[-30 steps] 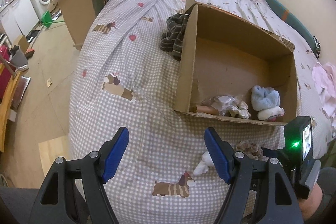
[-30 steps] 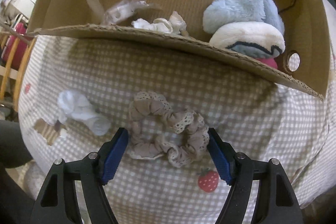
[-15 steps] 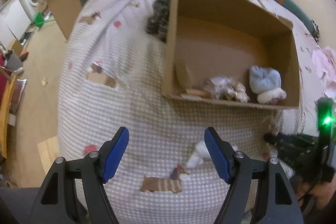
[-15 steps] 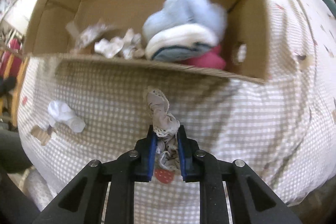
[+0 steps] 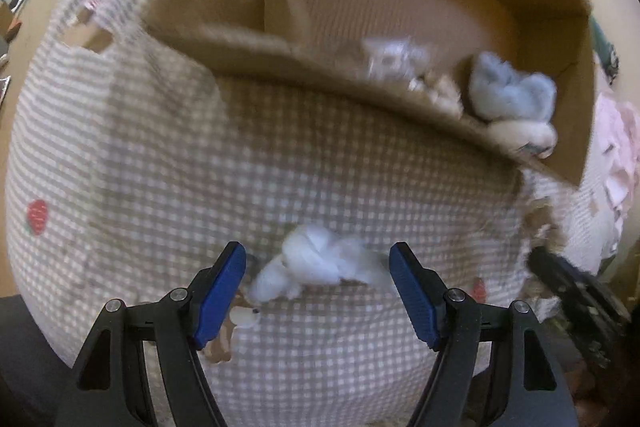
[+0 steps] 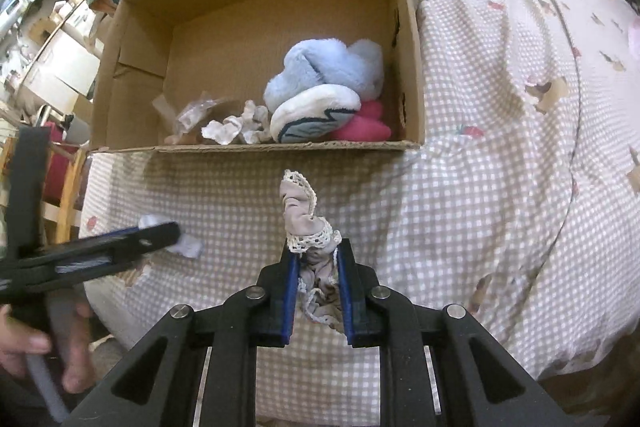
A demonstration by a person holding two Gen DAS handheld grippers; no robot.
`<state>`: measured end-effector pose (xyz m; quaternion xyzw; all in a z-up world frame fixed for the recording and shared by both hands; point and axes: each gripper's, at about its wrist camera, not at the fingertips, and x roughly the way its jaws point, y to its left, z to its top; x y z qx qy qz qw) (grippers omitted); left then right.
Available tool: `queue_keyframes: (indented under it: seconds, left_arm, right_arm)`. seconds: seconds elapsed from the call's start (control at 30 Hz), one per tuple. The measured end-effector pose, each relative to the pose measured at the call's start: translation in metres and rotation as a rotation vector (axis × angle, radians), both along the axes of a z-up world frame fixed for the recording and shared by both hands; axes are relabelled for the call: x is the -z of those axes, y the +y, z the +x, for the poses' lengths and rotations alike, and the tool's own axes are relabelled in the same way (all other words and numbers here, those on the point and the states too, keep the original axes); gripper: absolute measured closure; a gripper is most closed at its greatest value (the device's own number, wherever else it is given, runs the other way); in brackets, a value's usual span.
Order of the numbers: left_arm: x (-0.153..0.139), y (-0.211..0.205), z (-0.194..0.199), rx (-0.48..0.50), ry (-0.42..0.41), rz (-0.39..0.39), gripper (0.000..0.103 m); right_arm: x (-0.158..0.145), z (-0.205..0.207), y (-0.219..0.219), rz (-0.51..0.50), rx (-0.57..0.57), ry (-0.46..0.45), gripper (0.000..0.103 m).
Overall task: Organize soft objects
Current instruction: 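Grasp the white sock with the left tool while the right tool lifts the lace scrunchie, then carry the white sock and lace scrunchie over the box with both tools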
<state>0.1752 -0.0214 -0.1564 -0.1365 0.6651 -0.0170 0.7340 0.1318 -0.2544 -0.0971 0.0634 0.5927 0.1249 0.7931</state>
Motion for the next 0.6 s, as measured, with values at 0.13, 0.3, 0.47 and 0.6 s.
queue_keyframes:
  seconds: [0.13,0.3,0.47,0.6]
  left_arm:
    - [0.003,-0.007,-0.003,0.049,-0.004,0.021,0.074]
    - [-0.008,-0.008,-0.009,0.07,-0.038,-0.026,0.084]
    - [-0.027,0.006,-0.012,0.056,-0.094,0.02,0.084]
    - [-0.028,0.027,-0.017,0.002,-0.095,0.034,0.084]
  right_arm:
    - [-0.004,-0.003,-0.004,0.007,-0.001,0.0,0.083]
    - [0.001,0.004,0.002,0.034,-0.012,0.016,0.083]
    - [0.002,0.005,0.001,0.051,-0.011,0.026,0.083]
    - [0.001,0.005,0.003,0.065,-0.013,0.025,0.083]
